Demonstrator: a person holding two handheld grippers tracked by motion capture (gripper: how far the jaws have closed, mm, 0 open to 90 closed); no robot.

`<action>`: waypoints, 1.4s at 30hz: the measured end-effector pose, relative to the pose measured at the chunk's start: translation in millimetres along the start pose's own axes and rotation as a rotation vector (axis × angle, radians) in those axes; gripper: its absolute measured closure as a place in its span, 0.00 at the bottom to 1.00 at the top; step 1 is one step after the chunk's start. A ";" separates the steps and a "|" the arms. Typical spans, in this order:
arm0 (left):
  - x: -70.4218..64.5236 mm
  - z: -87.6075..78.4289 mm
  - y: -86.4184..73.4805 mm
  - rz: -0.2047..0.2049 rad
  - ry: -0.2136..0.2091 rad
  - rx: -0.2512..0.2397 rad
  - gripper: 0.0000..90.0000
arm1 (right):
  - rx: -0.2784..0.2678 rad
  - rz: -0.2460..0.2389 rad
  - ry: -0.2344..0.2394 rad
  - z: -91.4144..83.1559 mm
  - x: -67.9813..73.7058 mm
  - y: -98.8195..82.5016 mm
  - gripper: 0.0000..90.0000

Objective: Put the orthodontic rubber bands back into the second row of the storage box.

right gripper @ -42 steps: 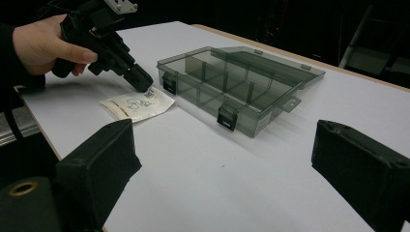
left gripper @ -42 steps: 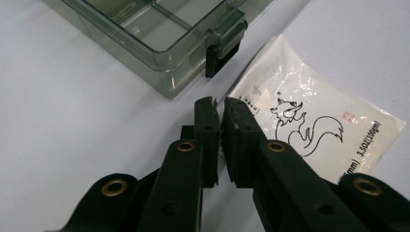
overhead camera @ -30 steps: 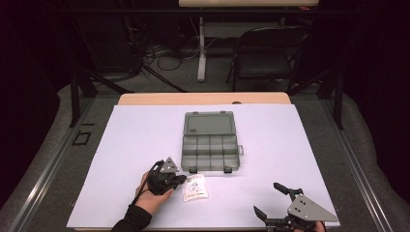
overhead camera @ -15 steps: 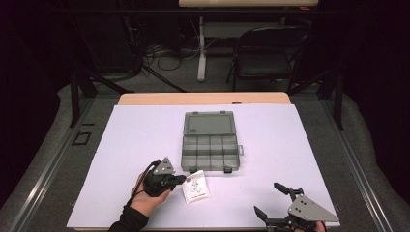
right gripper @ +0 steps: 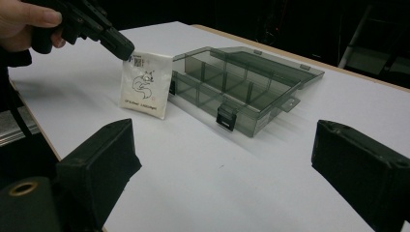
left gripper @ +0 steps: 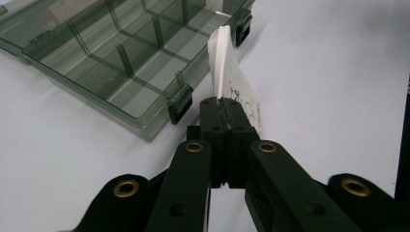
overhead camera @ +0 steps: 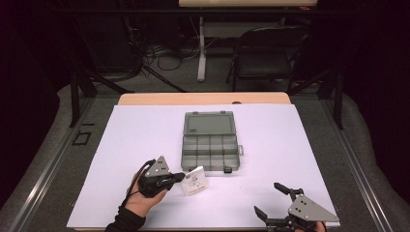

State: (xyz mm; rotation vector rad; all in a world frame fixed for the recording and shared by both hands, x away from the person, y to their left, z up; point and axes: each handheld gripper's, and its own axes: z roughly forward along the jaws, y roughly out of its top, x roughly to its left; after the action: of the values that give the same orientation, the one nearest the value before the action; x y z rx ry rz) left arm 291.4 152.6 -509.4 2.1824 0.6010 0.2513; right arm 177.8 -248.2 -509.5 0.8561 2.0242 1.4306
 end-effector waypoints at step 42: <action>14.9 -41.0 25.1 0.006 0.038 -0.115 1.00 | -0.003 -0.003 -0.002 0.3 0.6 0.1 0.09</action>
State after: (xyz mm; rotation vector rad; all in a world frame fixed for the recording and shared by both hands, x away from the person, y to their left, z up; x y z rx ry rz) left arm 297.3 174.6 -464.4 2.0730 0.5869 0.3235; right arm 177.6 -247.5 -509.6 0.8522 2.0203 1.4300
